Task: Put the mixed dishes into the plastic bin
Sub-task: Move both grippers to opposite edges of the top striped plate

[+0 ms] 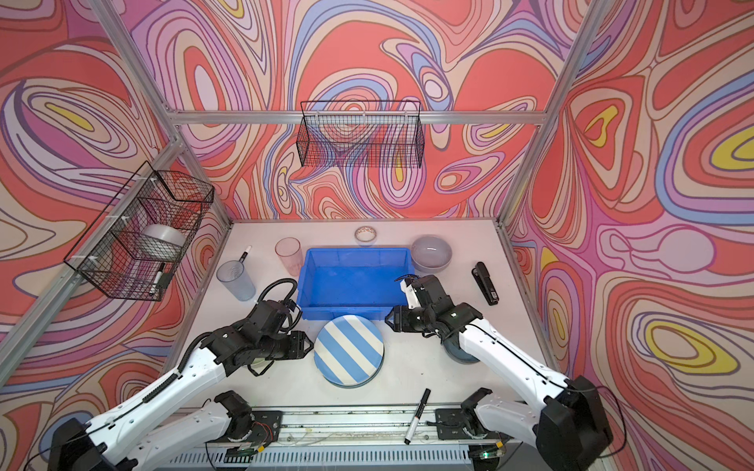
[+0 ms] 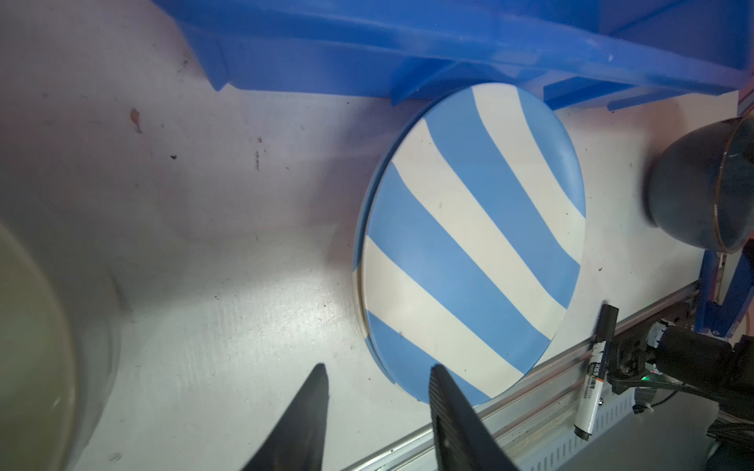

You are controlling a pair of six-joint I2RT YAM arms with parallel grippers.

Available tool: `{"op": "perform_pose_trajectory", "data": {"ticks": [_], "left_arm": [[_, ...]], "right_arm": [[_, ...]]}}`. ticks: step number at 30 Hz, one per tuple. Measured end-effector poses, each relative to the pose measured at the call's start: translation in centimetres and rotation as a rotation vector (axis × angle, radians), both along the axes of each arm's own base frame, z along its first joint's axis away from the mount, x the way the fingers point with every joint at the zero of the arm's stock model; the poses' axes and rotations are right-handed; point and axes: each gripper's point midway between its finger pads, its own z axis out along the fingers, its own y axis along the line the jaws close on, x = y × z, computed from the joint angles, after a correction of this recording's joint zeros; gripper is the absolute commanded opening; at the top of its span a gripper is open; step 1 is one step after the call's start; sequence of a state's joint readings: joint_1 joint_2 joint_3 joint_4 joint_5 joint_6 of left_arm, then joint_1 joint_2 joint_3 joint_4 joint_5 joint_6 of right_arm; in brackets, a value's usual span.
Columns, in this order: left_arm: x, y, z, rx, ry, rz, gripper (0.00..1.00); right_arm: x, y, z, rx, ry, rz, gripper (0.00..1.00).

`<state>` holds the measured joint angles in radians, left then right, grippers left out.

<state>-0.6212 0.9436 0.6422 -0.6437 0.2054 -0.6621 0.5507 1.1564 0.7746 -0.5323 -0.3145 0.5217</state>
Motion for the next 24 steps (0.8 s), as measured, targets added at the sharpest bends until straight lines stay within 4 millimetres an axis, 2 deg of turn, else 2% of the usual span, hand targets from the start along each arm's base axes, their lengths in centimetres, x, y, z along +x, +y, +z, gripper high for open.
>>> {"op": "perform_pose_trajectory", "data": {"ticks": [7,18,24], "left_arm": [[0.5,-1.7,-1.5,0.024,0.014,-0.024,0.36],[1.0,-0.8,-2.9,0.068,-0.005,0.024,0.29],[1.0,-1.0,-3.4,0.065,-0.005,0.020,0.24]], "right_arm": [[-1.9,1.2,-2.8,-0.037,0.080,0.050,0.47],[-2.5,2.2,-5.5,-0.049,0.134,0.060,0.41],[-2.3,2.6,-5.9,-0.035,0.135,0.059,0.39]]}}
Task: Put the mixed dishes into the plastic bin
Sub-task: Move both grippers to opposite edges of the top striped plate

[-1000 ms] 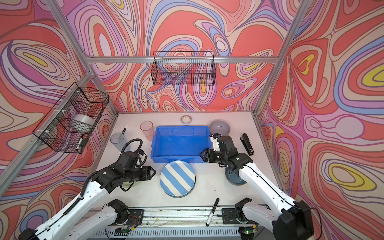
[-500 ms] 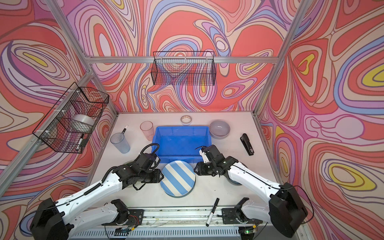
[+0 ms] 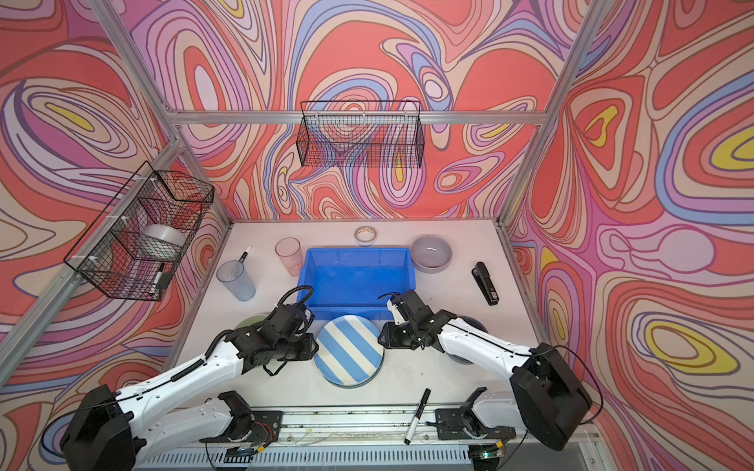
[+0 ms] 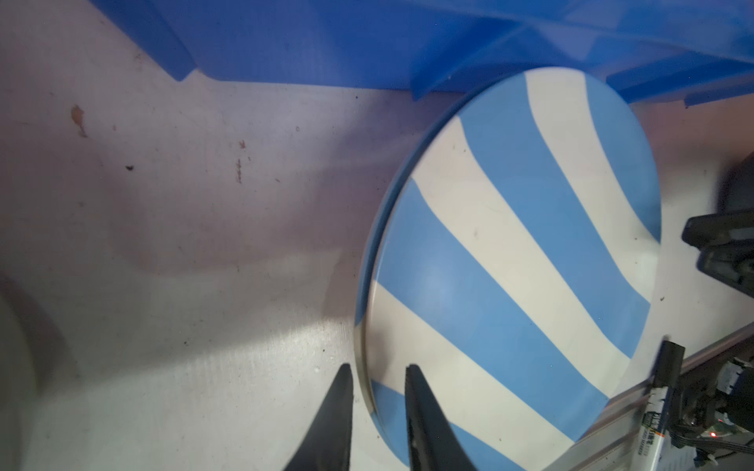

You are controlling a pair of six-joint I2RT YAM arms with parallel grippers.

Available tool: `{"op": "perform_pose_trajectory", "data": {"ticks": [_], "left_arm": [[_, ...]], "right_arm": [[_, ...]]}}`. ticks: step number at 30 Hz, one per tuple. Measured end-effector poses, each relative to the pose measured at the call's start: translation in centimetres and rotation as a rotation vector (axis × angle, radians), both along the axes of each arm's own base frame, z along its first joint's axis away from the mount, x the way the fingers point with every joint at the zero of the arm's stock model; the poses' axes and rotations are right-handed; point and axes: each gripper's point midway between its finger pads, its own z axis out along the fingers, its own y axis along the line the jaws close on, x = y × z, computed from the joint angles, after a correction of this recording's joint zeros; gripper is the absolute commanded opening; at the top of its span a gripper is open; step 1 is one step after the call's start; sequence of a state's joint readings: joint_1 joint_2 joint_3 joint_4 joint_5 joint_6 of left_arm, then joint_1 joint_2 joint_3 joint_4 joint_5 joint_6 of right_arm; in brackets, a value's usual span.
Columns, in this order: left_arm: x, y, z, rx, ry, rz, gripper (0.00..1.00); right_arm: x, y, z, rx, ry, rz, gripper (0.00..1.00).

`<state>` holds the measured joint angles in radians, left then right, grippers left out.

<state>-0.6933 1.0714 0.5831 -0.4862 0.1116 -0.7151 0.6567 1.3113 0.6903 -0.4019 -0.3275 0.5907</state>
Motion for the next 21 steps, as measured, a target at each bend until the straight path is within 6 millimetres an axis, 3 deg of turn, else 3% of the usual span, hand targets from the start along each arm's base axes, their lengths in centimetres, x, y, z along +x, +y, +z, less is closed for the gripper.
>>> {"op": "perform_pose_trajectory", "data": {"ticks": [21], "left_arm": [[0.07,-0.62,-0.88,0.004,0.023,-0.014,0.17]], "right_arm": [[0.12,0.21,-0.81,0.011,0.008,-0.012,0.32]]}}
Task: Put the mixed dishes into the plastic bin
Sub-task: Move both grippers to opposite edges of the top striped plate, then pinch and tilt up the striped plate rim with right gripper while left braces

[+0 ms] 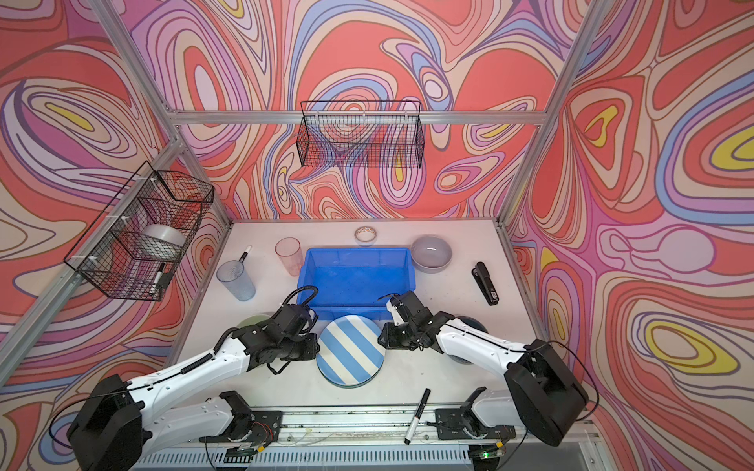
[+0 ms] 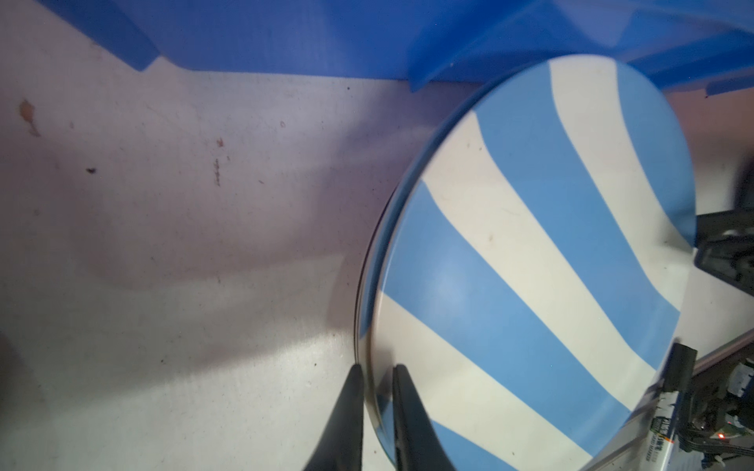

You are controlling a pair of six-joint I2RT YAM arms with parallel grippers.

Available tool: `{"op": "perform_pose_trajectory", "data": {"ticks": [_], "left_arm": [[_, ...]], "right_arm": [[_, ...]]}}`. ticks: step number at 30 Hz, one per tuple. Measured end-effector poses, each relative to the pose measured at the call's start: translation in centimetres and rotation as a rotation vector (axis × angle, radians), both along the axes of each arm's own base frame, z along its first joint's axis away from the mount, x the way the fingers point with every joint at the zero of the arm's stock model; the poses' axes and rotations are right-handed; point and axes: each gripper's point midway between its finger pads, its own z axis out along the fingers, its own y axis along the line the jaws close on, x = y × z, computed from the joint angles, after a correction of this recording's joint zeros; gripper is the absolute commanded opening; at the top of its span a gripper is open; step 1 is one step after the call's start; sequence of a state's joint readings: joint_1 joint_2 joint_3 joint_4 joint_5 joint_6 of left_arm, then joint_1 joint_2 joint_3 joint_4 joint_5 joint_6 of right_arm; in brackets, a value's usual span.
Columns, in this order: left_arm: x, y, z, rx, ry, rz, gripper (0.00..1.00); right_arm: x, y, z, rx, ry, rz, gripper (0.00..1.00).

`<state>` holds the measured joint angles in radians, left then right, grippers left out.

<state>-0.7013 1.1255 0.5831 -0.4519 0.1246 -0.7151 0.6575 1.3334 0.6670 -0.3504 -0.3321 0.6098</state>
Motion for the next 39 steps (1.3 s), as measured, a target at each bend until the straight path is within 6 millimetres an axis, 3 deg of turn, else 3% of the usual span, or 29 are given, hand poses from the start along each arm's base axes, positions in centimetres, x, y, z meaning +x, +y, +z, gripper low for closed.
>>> {"op": "perform_pose_trajectory", "data": {"ticks": [10,29,39], "left_arm": [[0.2,-0.6,-0.1,-0.016,-0.004,-0.010,0.14],[0.3,-1.0,-0.8,-0.020,0.010,-0.017,0.12],[0.4,-1.3,-1.1,-0.021,0.013,-0.020,0.12]], "right_arm": [[-0.4,0.0,-0.2,0.008,0.013,0.001,0.27],[-1.3,-0.6,1.9,0.034,-0.005,0.002,0.22],[-1.5,-0.8,2.1,0.011,0.003,0.013,0.27]]}}
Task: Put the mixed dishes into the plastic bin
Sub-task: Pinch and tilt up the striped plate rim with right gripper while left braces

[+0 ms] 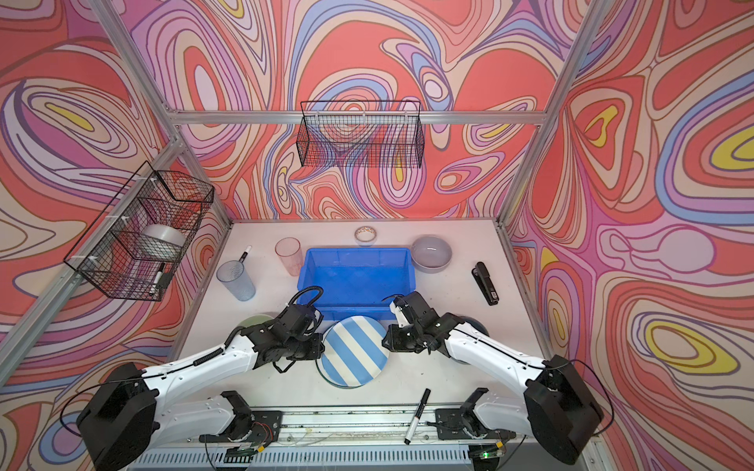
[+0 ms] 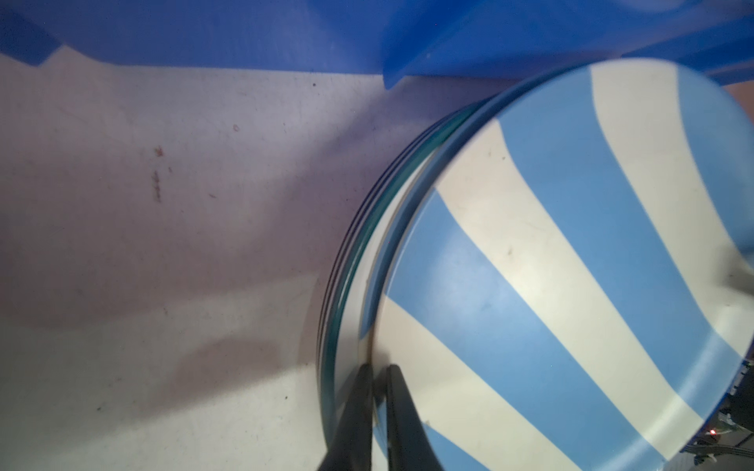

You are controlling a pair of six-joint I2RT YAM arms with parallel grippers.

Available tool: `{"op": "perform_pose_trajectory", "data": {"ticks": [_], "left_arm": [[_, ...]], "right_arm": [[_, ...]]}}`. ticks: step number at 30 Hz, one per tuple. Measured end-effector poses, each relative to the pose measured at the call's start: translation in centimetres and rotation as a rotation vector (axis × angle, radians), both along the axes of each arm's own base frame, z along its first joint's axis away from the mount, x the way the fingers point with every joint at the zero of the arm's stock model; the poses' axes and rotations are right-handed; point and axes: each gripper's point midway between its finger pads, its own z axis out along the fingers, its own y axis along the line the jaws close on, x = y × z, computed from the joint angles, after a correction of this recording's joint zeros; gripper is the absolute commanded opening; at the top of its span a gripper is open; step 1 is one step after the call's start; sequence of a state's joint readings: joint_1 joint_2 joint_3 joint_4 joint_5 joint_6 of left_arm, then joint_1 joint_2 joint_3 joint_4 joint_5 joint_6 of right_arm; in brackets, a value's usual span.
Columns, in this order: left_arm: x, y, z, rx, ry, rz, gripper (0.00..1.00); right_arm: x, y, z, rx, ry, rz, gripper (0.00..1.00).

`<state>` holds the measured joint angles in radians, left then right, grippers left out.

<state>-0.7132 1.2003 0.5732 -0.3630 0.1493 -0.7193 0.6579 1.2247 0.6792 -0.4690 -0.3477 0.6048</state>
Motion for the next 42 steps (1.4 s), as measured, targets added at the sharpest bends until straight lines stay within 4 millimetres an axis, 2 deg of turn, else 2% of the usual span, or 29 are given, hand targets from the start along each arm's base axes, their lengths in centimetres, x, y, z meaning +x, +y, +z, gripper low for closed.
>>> {"op": "perform_pose_trajectory", "data": {"ticks": [14,21,26,31,35,42], "left_arm": [[0.0,0.0,-0.2,0.001,0.002,0.000,0.11],[0.0,-0.2,-0.3,-0.009,0.002,-0.004,0.11],[0.0,-0.3,-0.3,-0.015,0.004,-0.003,0.12],[-0.1,-0.1,0.1,-0.018,-0.001,0.006,0.18],[-0.2,0.0,1.5,-0.045,-0.033,0.012,0.27],[0.1,0.9,5.7,-0.060,-0.116,0.038,0.44]], "right_arm": [[0.1,0.4,0.6,0.040,-0.014,0.002,0.23],[0.1,1.9,1.2,0.153,-0.015,0.002,0.20],[0.6,2.6,1.7,0.190,-0.024,-0.002,0.11],[0.9,3.2,2.6,0.231,-0.034,0.002,0.04],[0.8,3.3,3.0,0.237,-0.036,0.010,0.01],[0.2,2.9,3.1,0.222,-0.024,0.013,0.00]]}}
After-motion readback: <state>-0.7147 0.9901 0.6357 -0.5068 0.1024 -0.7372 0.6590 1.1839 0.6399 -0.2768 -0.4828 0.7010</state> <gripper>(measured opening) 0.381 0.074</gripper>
